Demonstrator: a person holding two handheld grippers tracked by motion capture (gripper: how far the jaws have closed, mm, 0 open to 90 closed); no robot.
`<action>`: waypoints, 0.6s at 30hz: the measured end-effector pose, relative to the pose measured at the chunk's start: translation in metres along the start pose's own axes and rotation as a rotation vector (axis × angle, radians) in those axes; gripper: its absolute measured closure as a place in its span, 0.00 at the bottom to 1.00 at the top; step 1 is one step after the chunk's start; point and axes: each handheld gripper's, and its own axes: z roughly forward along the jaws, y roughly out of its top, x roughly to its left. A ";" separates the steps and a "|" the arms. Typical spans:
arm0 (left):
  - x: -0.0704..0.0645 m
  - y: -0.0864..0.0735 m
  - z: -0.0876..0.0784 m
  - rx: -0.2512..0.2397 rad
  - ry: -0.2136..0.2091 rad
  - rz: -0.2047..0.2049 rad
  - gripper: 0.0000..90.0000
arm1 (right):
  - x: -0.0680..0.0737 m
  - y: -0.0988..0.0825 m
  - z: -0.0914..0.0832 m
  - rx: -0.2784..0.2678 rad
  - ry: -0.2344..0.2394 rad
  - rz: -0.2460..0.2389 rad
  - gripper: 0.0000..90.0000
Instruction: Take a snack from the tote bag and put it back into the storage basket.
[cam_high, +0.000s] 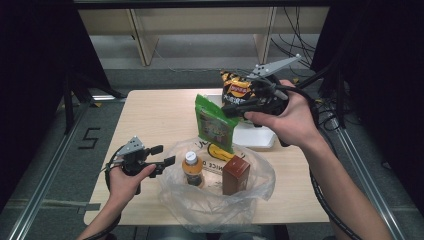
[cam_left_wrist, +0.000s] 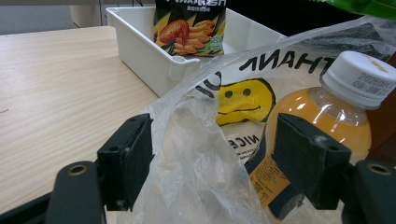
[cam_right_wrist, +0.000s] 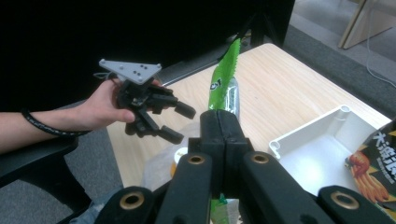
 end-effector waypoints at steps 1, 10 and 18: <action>0.000 0.000 0.000 -0.002 -0.001 -0.001 0.31 | -0.002 0.000 -0.001 0.010 -0.004 -0.001 1.00; 0.000 0.000 0.000 0.000 0.001 0.000 0.31 | -0.010 0.000 -0.004 -0.001 -0.024 0.033 1.00; 0.000 0.000 0.000 -0.002 0.001 -0.003 0.31 | -0.015 0.002 -0.008 -0.032 -0.031 0.044 1.00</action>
